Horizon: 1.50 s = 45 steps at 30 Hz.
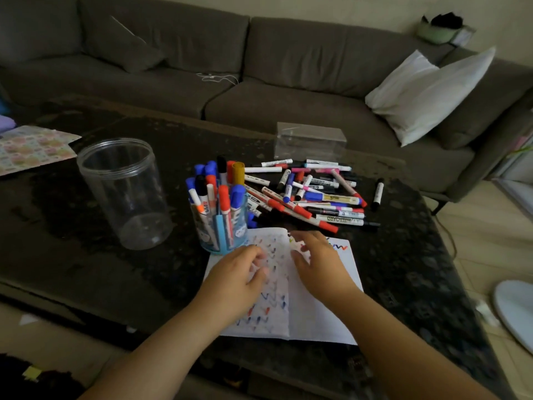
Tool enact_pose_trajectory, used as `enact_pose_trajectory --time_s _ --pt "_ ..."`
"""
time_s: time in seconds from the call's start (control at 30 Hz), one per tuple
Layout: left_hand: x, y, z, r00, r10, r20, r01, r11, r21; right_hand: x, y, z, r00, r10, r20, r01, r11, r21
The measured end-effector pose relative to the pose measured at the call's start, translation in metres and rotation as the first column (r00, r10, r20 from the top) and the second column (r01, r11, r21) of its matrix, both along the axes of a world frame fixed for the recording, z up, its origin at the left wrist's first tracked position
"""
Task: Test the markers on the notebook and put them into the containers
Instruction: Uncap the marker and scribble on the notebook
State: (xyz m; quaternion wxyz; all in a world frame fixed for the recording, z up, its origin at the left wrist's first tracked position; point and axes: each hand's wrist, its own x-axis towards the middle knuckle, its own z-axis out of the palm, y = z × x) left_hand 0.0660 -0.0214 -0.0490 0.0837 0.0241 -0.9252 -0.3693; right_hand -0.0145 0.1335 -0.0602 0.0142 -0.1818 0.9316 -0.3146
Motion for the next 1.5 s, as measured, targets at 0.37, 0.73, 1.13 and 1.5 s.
enact_pose_trajectory --time_s 0.37,0.73,1.13,1.5 --pt "-0.027 0.043 -0.012 0.998 -0.031 -0.052 0.035 0.997 0.063 -0.077 0.049 -0.004 0.977 -0.212 -0.029 0.210 0.922 0.325" --pt "-0.045 0.034 -0.002 0.994 0.015 -0.104 0.001 0.988 0.153 -0.096 0.039 -0.006 0.983 -0.135 -0.127 0.173 0.914 0.366" --pt "-0.036 0.055 0.008 1.000 -0.002 0.020 -0.008 0.890 0.456 0.011 0.066 0.050 0.961 -0.118 0.251 0.258 0.717 -0.648" --pt "-0.028 0.063 0.010 0.895 -0.427 0.129 -0.078 0.135 0.988 0.063 0.043 0.017 0.349 0.732 0.586 0.695 0.218 -0.685"
